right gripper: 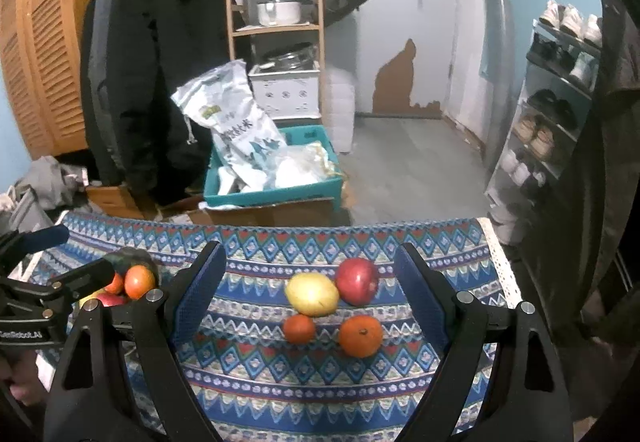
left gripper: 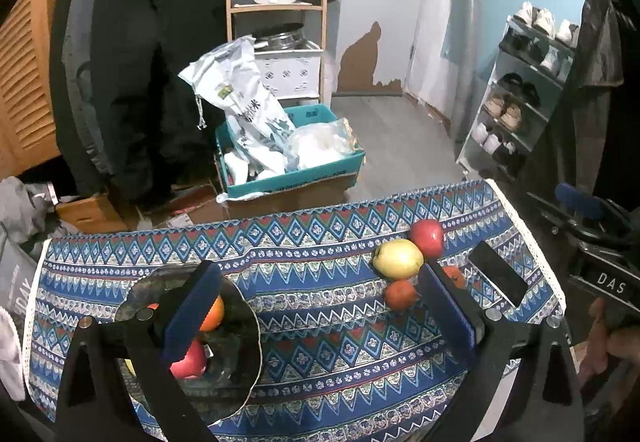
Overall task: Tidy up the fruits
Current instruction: 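Move the right tool to an orange while the left tool approaches a small orange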
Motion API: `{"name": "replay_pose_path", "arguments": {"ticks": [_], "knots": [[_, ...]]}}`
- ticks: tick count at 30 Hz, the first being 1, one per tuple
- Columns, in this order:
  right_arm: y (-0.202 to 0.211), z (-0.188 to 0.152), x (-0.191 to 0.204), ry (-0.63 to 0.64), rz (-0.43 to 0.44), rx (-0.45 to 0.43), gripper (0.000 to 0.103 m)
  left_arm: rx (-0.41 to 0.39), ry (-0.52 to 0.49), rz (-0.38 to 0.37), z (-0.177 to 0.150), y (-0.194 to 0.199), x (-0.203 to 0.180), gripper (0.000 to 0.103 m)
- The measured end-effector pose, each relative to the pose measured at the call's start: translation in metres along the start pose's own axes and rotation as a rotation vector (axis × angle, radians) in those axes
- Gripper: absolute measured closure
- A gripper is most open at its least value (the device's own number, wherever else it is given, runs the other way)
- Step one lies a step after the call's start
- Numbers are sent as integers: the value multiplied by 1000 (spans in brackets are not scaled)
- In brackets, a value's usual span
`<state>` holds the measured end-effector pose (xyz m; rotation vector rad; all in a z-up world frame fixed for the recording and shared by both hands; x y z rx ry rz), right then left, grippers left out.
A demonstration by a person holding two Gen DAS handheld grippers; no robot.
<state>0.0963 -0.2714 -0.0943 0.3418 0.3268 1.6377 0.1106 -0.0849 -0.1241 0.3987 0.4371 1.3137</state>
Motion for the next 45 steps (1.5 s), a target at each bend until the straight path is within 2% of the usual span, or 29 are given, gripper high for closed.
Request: {"name": "replay_pose_path", "arguments": {"ticks": [18, 30, 45], "knots": [[-27, -46, -52, -22, -75, 120, 17, 110, -73, -4, -31, -55, -36, 3], [-74, -109, -74, -17, -96, 294, 17, 226, -79, -2, -72, -107, -48, 3], [-132, -183, -76, -49, -47, 493, 17, 325, -51, 13, -116, -156, -46, 3]]}}
Point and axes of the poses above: each gripper's, at about its wrist camera, not at the fingertips, and y roughly against the way its jaws point, x to its left, z to its top, the point moved 7 cm from there along -y, roughly the way its jaws point, and after that the axes turned 15 degrees about -x, right-handed, at the moved point
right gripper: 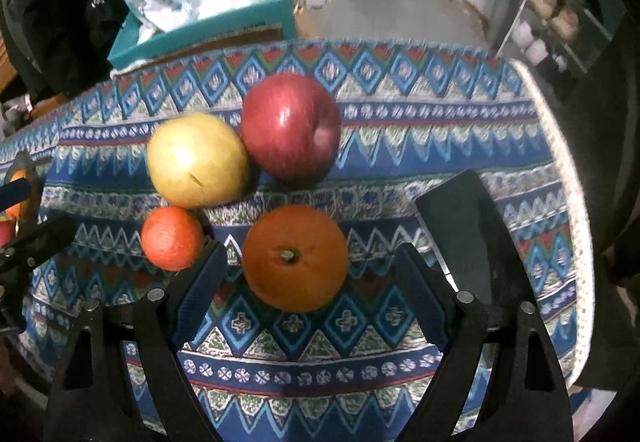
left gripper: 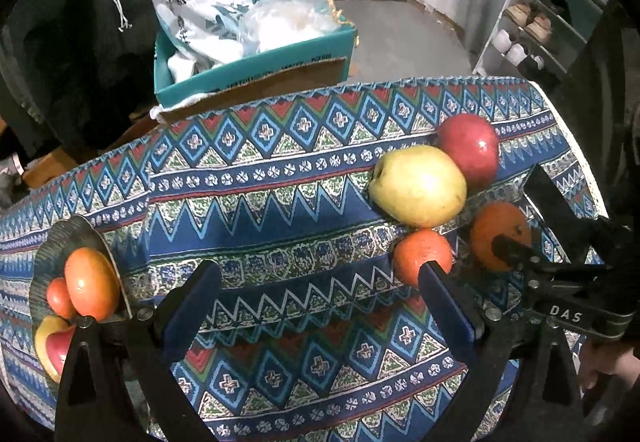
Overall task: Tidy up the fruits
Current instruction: 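Move the right tool to an orange while the left tool approaches a small orange, then grasp the orange with the right tool while the left tool grasps the small orange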
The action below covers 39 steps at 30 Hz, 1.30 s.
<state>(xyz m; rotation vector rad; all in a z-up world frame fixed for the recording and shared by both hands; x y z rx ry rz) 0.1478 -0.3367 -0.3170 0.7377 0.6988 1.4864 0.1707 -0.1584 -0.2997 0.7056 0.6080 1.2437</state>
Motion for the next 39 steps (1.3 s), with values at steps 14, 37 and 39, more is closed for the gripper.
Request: {"name": "replay_pose_path", "arguments": {"ticks": [14, 37, 39], "knots": [[-29, -21, 6, -29, 66, 67, 38, 30, 6, -51, -5, -19, -17, 3], [0, -16, -46, -91, -46, -7, 39, 126, -6, -115, -23, -63, -66, 19], [-2, -16, -46, -91, -48, -5, 39, 142, 1, -125, -27, -66, -67, 22]]}}
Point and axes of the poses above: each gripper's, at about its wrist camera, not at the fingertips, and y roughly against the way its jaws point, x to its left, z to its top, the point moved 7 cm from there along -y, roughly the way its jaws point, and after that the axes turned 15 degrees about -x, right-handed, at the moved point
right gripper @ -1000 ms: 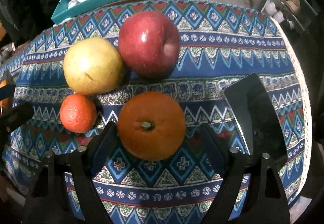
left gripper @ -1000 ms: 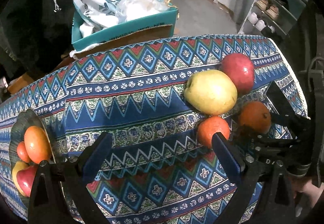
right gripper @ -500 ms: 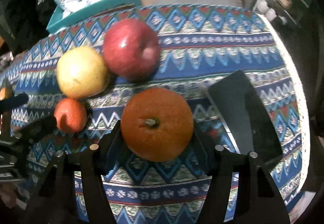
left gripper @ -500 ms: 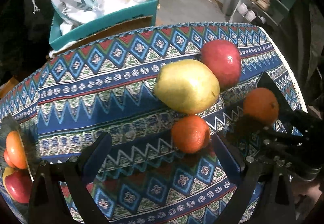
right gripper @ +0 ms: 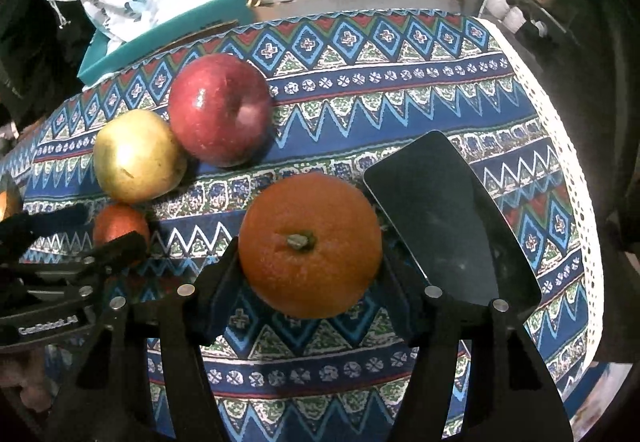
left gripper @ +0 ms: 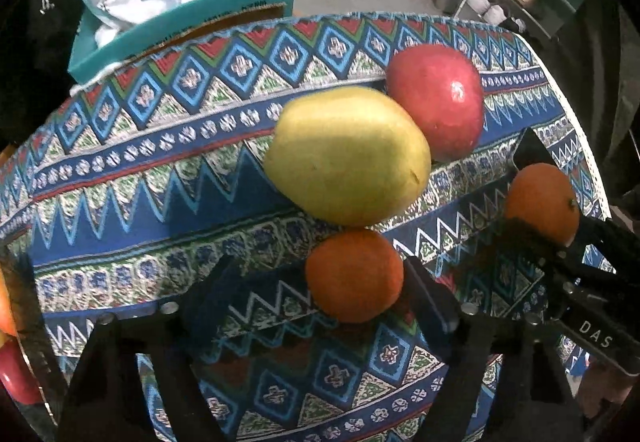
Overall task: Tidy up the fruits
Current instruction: 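Grasp the orange with the right tool while the left tool grasps the small orange, then lift the orange with the right tool while the left tool lifts its orange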
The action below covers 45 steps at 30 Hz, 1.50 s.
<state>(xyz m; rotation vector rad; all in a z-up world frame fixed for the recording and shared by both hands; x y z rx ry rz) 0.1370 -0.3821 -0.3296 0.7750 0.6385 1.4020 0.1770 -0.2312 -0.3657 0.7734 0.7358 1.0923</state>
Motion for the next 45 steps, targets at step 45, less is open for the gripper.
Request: {"name": "replay_pose_path", "arguments": {"ticks": [45], "knots": [[112, 57, 43, 98, 31, -274, 39, -303, -61, -27, 34, 156, -3, 57]]}}
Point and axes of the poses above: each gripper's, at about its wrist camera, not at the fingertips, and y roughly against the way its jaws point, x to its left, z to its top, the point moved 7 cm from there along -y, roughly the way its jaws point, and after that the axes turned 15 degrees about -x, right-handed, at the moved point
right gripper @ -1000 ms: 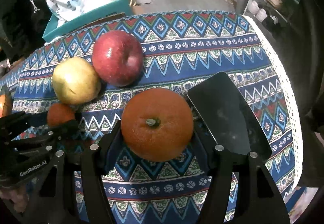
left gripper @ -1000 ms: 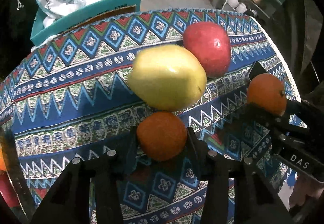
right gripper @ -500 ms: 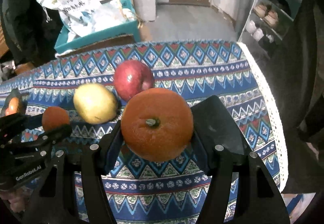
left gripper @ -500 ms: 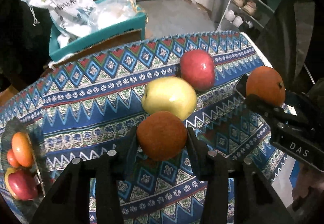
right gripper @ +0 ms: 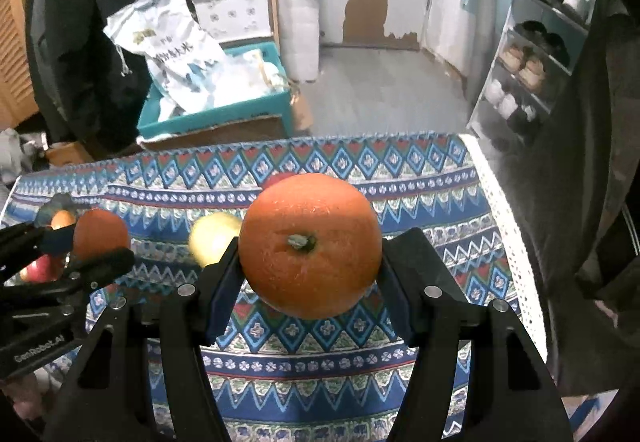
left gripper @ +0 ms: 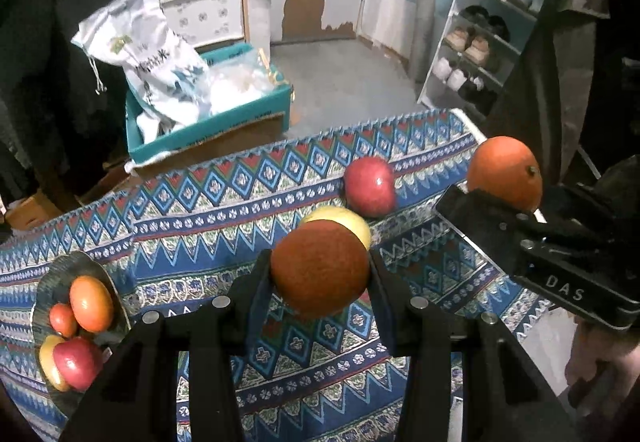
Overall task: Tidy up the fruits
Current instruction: 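Lift the orange with the right tool while the left tool lifts its orange, then carry both held oranges over the green glass bowl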
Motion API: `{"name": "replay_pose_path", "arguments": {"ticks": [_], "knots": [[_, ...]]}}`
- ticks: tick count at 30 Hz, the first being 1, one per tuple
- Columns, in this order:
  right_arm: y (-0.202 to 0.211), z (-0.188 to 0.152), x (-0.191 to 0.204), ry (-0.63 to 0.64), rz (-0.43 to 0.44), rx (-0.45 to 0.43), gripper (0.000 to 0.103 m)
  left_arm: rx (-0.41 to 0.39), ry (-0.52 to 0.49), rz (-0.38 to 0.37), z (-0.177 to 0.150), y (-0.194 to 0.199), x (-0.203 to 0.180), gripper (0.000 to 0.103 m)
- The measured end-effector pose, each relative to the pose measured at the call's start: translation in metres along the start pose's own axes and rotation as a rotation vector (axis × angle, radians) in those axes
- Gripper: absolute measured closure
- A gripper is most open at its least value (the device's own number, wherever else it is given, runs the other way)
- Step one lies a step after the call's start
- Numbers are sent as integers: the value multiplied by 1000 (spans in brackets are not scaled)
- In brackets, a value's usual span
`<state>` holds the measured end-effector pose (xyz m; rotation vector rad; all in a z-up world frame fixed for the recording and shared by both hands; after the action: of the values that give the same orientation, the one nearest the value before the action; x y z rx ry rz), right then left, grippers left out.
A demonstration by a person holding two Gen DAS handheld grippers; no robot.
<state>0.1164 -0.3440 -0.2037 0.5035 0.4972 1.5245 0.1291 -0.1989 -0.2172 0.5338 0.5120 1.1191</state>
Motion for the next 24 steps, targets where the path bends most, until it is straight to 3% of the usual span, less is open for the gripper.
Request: {"name": "replay_pose_path", "arguments": {"ticks": [24], "knots": [[58, 42, 46, 56, 75, -129, 39, -146, -1, 24, 32, 77, 22, 57]]}}
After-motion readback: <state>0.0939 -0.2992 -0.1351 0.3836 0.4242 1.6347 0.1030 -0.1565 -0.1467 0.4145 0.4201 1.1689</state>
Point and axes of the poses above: each gripper's, at about its wrist camera, not at the fingertips, and y roughly against the way its jaws point, x to its left, z to its top, the point moved 7 cm from there along -y, roughly the way its jaws point, and after that the axes turned 15 degrees about -x, right-handed, at the moved point
